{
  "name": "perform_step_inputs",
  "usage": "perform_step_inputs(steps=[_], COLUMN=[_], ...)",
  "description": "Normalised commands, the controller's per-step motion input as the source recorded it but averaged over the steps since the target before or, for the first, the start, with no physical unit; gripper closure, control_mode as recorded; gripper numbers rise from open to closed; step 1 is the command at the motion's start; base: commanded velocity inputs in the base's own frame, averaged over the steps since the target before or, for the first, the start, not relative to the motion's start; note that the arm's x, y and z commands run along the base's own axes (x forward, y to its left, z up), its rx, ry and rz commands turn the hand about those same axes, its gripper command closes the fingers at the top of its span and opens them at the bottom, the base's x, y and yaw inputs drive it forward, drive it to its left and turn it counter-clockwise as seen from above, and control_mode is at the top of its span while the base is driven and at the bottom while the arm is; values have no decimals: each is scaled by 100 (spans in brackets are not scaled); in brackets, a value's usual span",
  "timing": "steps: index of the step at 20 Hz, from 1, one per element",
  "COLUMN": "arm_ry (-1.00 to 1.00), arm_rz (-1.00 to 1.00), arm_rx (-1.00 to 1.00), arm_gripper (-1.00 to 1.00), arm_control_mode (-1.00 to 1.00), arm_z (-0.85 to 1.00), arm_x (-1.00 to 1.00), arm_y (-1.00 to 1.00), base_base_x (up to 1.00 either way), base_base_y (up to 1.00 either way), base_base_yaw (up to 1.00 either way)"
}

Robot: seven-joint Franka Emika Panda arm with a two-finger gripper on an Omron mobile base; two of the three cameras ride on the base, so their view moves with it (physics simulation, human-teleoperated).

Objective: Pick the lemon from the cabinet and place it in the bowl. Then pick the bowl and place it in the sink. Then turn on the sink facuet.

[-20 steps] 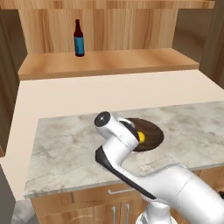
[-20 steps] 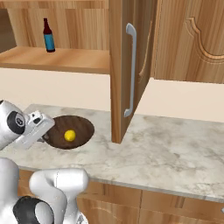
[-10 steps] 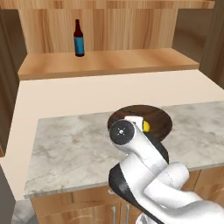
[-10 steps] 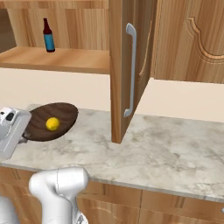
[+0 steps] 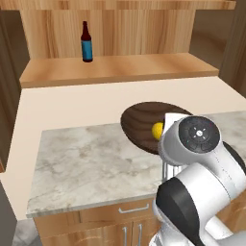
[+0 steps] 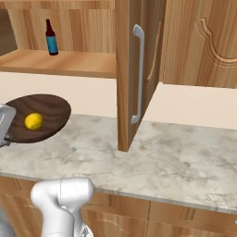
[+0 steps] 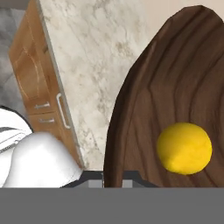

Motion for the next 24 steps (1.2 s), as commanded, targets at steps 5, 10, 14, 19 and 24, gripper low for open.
perform_step_inputs(steps=[5,10,14,19,24], arm_ry=[3,3,0,0,0], arm_rz=[1,0,0,0,0], arm_rx=[6,0,-1,0,0], arm_gripper=[100,100,100,100,100], arm_control_mode=[-100,-100,100,100,100], arm_z=[17,0,0,0,0], arm_x=[-47,-17,0,0,0], arm_y=[0,0,0,0,0], base_base_x=[0,0,-11,-85,-85], base_base_y=[0,0,0,0,0], base_base_yaw=[0,0,0,-2,-2])
